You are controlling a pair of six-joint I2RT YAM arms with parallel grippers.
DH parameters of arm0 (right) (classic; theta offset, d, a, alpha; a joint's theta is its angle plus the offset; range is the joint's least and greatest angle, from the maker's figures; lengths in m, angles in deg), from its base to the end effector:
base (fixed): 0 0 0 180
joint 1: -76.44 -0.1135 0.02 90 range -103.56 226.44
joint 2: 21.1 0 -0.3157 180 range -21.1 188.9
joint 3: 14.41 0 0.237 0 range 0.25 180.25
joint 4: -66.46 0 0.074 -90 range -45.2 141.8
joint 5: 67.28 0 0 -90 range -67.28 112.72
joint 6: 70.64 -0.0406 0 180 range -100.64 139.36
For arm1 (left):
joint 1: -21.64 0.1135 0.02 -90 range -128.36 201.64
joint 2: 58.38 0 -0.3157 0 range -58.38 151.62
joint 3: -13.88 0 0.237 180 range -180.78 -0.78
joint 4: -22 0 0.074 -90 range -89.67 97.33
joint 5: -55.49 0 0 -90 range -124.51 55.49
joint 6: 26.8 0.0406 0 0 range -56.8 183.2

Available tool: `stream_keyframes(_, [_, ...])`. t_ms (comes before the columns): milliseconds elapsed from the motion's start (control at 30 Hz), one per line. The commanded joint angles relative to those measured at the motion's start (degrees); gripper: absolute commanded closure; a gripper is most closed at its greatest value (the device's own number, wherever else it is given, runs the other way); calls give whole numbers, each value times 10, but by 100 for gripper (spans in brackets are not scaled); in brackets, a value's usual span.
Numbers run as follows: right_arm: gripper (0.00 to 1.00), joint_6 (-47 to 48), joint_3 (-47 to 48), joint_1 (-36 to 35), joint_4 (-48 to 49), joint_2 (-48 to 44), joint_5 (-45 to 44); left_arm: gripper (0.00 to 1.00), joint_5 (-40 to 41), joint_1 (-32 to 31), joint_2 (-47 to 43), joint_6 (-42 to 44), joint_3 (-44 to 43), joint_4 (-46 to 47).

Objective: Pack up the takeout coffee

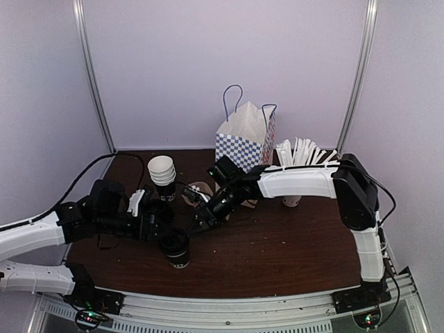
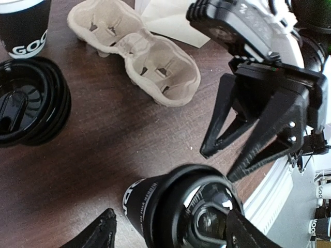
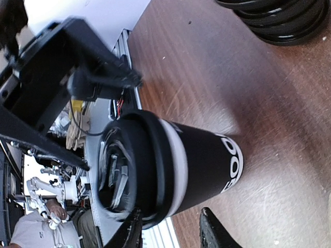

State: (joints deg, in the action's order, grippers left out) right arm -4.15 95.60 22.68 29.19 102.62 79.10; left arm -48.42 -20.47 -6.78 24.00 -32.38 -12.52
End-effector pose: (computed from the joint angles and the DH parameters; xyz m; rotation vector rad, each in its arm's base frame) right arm 0.2602 0.4122 0.2450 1.1253 -2.3197 -1.6208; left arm 0.1025 -0.1058 0.2662 0.2021 2.4467 -0.9738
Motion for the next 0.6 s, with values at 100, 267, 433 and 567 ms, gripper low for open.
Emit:
stream_keyframes(100, [61, 41, 13, -5, -41, -36, -5, 27, -55, -2, 52, 47, -27, 42])
stream_keyframes(267, [61, 77, 16, -4, -75, -53, -18, 28, -61, -2, 81, 63, -34, 52])
stream_keyframes(433, [62, 147, -69, -11, -78, -121, -70, 29, -41, -2, 71, 62, -42, 33])
stream_keyframes(567, [62, 167, -73, -10, -93, -138, -91, 27, 34, -2, -4, 21, -41, -21])
